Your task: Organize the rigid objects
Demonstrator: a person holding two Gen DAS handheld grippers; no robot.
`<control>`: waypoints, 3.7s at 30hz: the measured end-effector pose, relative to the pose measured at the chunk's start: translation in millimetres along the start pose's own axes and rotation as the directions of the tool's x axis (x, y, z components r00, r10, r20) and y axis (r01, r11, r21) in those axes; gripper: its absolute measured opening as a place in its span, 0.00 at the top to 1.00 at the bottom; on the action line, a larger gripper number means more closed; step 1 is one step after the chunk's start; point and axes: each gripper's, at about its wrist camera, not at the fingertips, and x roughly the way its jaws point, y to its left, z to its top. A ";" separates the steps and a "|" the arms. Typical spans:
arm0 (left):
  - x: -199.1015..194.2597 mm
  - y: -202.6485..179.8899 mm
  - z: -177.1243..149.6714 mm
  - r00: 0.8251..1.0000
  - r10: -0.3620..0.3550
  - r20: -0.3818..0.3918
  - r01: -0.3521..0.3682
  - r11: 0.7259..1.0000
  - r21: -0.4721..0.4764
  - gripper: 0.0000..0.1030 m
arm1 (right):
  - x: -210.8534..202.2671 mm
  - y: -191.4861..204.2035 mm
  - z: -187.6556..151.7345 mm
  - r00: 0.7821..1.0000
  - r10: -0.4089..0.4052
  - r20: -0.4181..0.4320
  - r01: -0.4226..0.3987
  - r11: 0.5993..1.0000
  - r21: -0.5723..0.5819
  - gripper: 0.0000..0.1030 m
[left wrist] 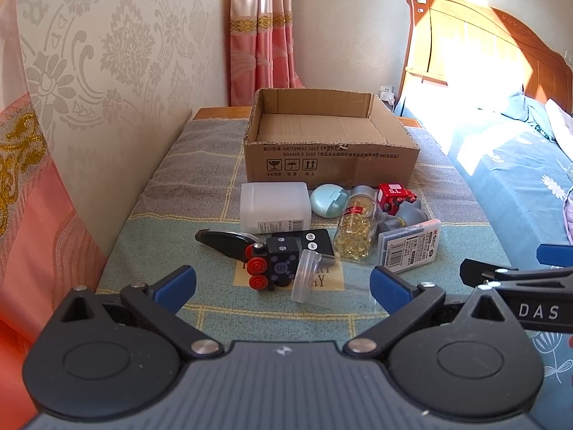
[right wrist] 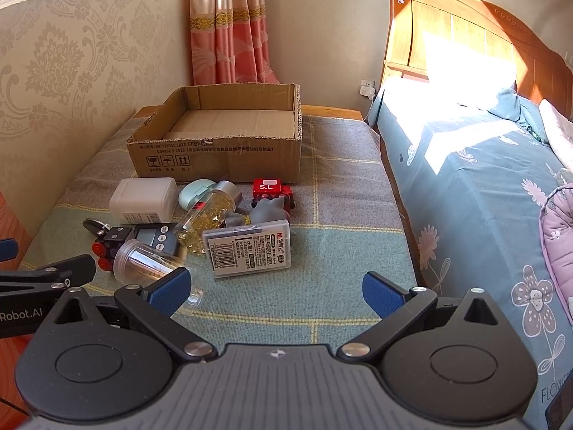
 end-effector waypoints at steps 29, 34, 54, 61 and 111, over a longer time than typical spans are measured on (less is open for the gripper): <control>12.4 12.2 3.1 1.000 -0.008 0.009 0.008 1.000 0.009 0.00 | 9.8 4.8 6.8 1.000 0.014 0.004 -0.014 0.999 -0.039 0.00; 21.1 20.6 3.7 1.000 -0.014 0.007 0.014 1.000 -0.003 0.00 | 16.9 9.7 7.8 0.999 0.042 0.010 -0.041 0.998 -0.057 0.00; 56.5 92.6 4.6 0.994 0.108 0.011 -0.107 0.991 -0.083 0.00 | 65.7 90.7 10.2 0.981 0.194 0.004 -0.183 0.929 -0.321 0.00; 57.6 107.3 4.6 0.992 0.127 0.009 -0.126 0.987 -0.104 0.00 | 88.1 117.0 12.8 0.987 0.162 0.003 -0.152 0.931 -0.331 0.00; 79.4 30.6 -6.5 0.997 -0.056 -0.050 0.065 0.979 0.193 0.00 | 79.6 10.8 -42.7 0.983 0.175 -0.053 -0.183 0.948 -0.259 0.00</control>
